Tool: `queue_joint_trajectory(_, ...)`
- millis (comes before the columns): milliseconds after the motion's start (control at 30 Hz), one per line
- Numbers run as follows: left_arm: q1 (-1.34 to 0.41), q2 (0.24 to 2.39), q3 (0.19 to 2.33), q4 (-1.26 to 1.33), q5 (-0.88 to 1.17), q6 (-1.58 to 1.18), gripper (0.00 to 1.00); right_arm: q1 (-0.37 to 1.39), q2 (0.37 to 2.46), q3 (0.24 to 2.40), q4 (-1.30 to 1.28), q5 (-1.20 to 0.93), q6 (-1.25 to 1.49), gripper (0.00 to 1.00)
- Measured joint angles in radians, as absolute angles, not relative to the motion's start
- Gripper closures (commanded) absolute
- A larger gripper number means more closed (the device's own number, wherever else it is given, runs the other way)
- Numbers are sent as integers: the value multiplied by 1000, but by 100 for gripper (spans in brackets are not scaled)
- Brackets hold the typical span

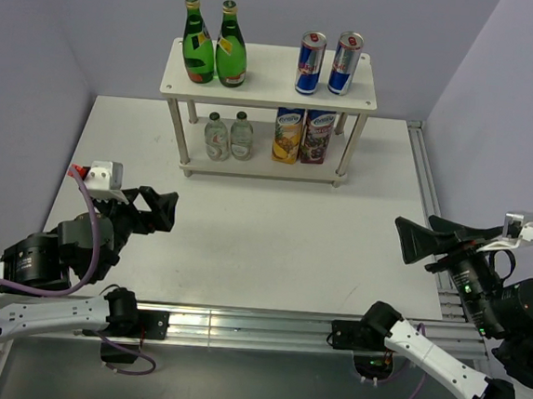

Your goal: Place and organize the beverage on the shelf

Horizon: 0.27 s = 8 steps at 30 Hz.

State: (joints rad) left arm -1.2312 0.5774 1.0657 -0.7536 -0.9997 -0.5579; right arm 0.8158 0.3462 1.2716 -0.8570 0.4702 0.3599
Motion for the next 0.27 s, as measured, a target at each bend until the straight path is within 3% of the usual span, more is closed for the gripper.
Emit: queue_joint_trajectory(267, -1231, 577, 1062, -754, -1000, -558, 4, 816, 346, 1269, -857, 485, 358, 0)
